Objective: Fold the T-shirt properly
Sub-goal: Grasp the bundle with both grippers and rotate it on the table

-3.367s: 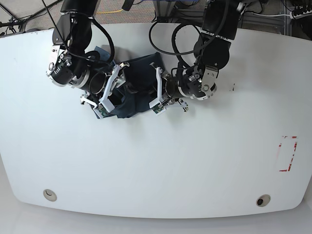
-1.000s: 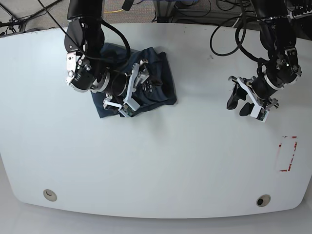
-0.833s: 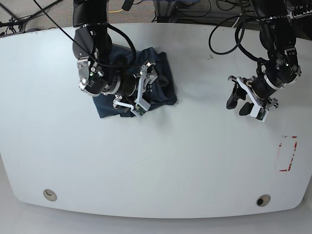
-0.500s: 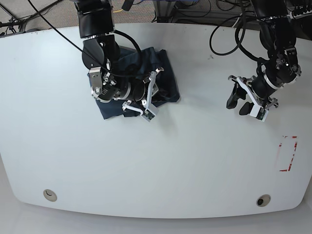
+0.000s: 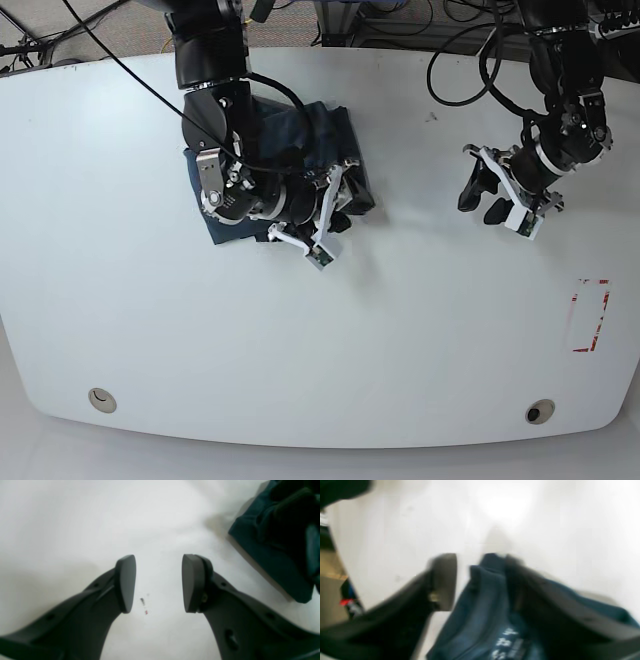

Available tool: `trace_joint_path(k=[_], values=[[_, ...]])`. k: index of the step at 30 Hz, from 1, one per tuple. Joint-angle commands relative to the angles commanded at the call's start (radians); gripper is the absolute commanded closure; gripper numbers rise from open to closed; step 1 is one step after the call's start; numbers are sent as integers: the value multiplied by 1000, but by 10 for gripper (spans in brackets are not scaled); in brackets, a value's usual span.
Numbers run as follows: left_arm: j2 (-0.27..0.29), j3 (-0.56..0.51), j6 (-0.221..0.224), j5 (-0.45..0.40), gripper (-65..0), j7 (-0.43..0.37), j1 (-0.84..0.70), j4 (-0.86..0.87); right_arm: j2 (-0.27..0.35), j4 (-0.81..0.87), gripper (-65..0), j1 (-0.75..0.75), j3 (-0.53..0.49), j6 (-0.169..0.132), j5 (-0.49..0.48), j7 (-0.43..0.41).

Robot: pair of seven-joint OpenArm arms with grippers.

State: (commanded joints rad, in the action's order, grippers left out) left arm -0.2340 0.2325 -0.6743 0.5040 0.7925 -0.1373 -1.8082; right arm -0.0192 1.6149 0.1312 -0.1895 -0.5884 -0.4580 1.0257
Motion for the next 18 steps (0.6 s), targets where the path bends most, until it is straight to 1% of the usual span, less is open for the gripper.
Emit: trace_joint_path(k=[1, 2, 4, 6, 8, 10, 14, 16, 17, 18], values=[[0, -17, 0, 0, -281, 0, 0, -14, 3, 35, -498, -14, -2, 0, 0, 0], [2, -37, 0, -2, -281, 0, 0, -28, 11, 81, -504, -31, 12, -2, -2, 0], [3, -84, 0, -3, -281, 0, 2, -51, 18, 172, -493, -63, 49, -9, -2, 0], [5, -141, 0, -3, -281, 0, 9, -68, 28, 216, -474, -80, 103, -11, -12, 0], [5, -192, 0, -3, -281, 0, 12, -72, 89, 216, -449, -81, 157, -11, -44, 0], [6, -241, 0, -2, -281, 0, 14, -74, 155, 206, -393, -95, 227, -11, -109, -5], [8, -328, 0, -2, -281, -2, 32, -75, 238, 181, -292, -89, 341, -11, -186, -5], [9, -376, 0, 0, -281, -2, 35, -80, 272, 146, -247, -78, 359, -11, -207, -5], [20, -399, 0, 0, -281, -2, 35, -80, 290, 127, -225, -69, 359, -11, -213, -5], [43, -420, 0, -3, -281, -2, 34, -80, 313, 106, -200, -60, 361, -11, -219, -5]])
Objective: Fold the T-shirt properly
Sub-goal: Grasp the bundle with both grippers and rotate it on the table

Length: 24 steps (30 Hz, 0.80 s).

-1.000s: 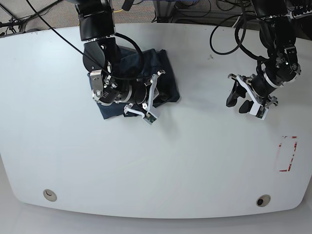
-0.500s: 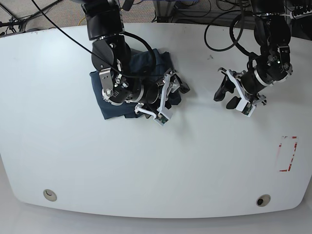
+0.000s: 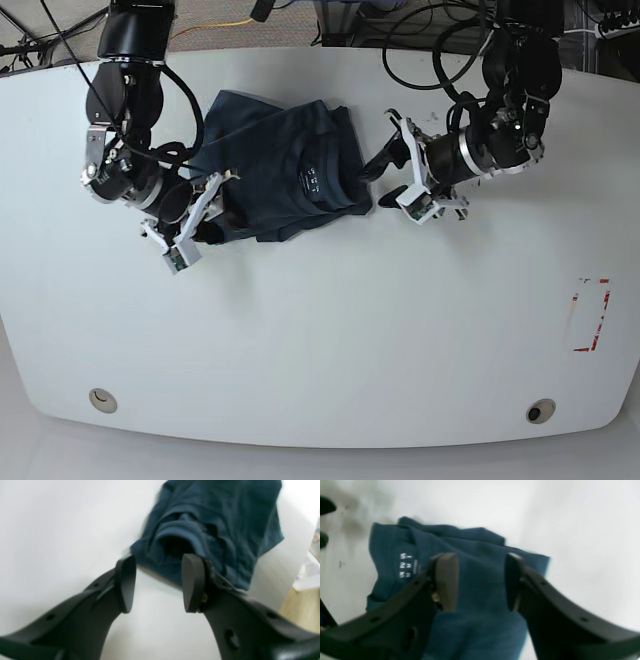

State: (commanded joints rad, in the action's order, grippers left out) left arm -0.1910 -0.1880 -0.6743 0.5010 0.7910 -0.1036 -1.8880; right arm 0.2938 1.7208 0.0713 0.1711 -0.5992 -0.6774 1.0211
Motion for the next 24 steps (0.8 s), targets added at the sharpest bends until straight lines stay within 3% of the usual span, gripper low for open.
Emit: trace_joint_path(k=[2, 7, 14, 16, 20, 24], values=[[26, -14, 0, -2, -281, 0, 0, 5, 21, -41, -168, 12, -2, -3, 0, -2], [80, -75, 0, -17, -281, 2, -28, 9, 28, -158, -130, 44, -5, -43, 8, -48], [135, -190, 0, -199, -274, 2, -72, 54, 40, -322, -125, 71, -9, -49, 37, -146], [146, -193, 0, -230, -242, 0, -72, 89, 37, -345, -125, 72, -18, -54, 86, -186], [141, -166, 0, -241, -103, -3, -68, 167, 37, -347, -124, 66, -49, -99, 196, -227], [133, -97, -2, -238, -89, 0, -21, 224, 38, -344, -124, 25, -18, -99, 227, -219]])
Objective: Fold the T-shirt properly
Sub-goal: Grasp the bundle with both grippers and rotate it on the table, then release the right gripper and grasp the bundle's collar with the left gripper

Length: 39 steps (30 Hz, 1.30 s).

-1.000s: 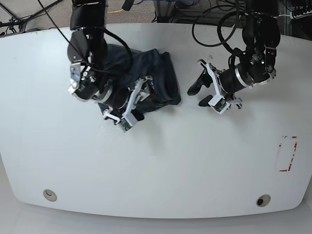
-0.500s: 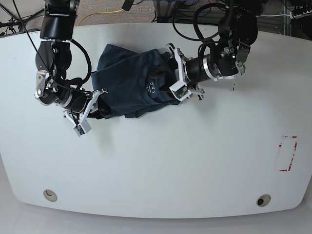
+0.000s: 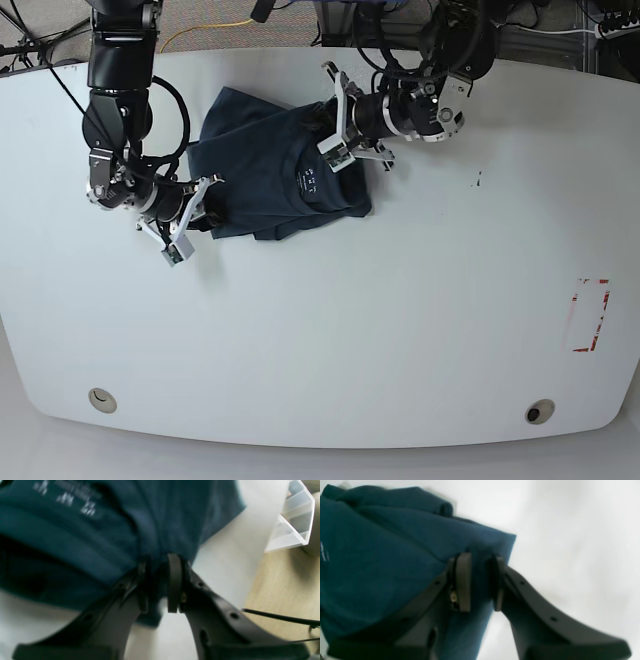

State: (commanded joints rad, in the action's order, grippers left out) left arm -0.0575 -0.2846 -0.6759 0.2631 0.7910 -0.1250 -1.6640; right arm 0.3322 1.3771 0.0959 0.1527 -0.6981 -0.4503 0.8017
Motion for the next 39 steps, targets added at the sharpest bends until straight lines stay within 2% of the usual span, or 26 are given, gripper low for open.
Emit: trace_joint_path(k=[3, 8, 13, 16, 24, 32, 37, 39], values=[[-40, 21, -22, 2, -89, 0, 21, 9, 2, 34, -124, -49, 26, 0, 5, 0], [-100, 20, -22, -5, -89, 2, 115, 11, -12, 126, -122, -158, 26, 0, 0, 0], [-127, 18, -22, -6, -89, 2, 192, 77, -74, 233, -122, -265, 26, 0, 6, 0], [-144, 23, -22, -6, -89, 2, 259, 161, -144, 310, -122, -344, 26, 0, 6, 17], [-170, 25, -22, -6, -89, -3, 377, 270, -247, 397, -122, -420, 11, 0, 6, 51], [-166, 25, -22, 0, -89, 0, 460, 284, -224, 405, -122, -388, -147, 0, 8, 60], [-164, 26, -22, 0, -89, 3, 470, 127, -180, 430, -122, -353, -150, 0, 0, 61], [-164, 41, -22, 0, -89, 38, 462, 38, -160, 451, -122, -344, -149, 0, -2, 63]])
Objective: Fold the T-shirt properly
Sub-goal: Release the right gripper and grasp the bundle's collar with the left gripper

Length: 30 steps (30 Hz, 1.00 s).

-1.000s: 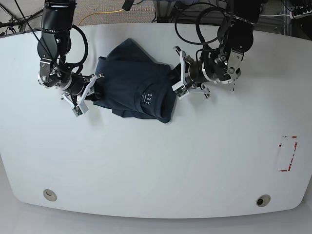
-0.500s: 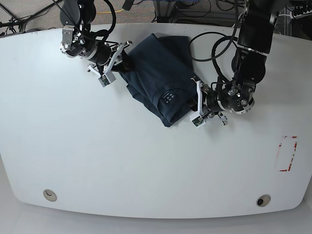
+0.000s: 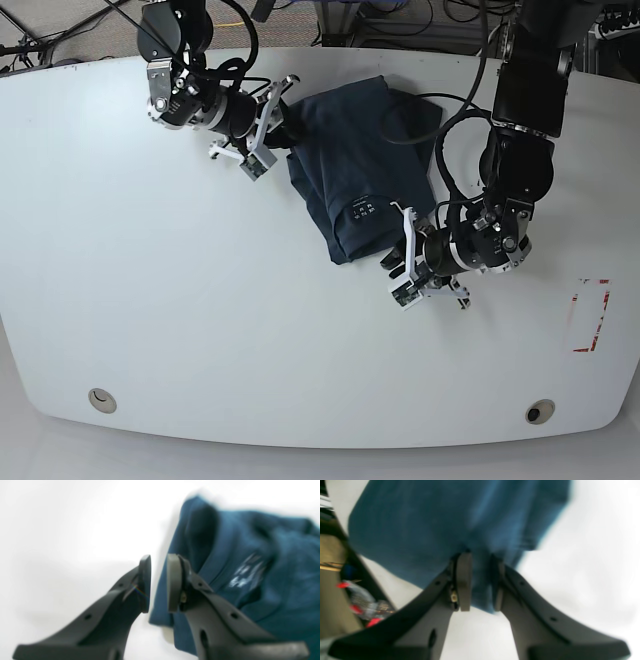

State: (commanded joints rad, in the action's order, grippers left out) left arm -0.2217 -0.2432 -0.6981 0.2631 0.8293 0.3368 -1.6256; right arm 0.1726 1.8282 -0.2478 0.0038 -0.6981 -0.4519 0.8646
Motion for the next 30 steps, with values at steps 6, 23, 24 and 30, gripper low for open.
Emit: trace_joint_path(k=[6, 23, 24, 30], values=[[41, 84, 0, -6, -89, 72, -109, -178, 84, 17, -124, 44, 0, 0, -83, 0], [199, 272, 0, -215, -89, 69, -410, -330, 123, -92, -124, 77, -170, 0, -37, -2], [212, 295, 0, -215, -89, 69, -414, -330, 121, -89, -124, 78, -199, 0, -37, -2], [253, 365, 0, -216, -89, 69, -422, -330, 77, -103, -124, 144, -361, 0, -28, 0]])
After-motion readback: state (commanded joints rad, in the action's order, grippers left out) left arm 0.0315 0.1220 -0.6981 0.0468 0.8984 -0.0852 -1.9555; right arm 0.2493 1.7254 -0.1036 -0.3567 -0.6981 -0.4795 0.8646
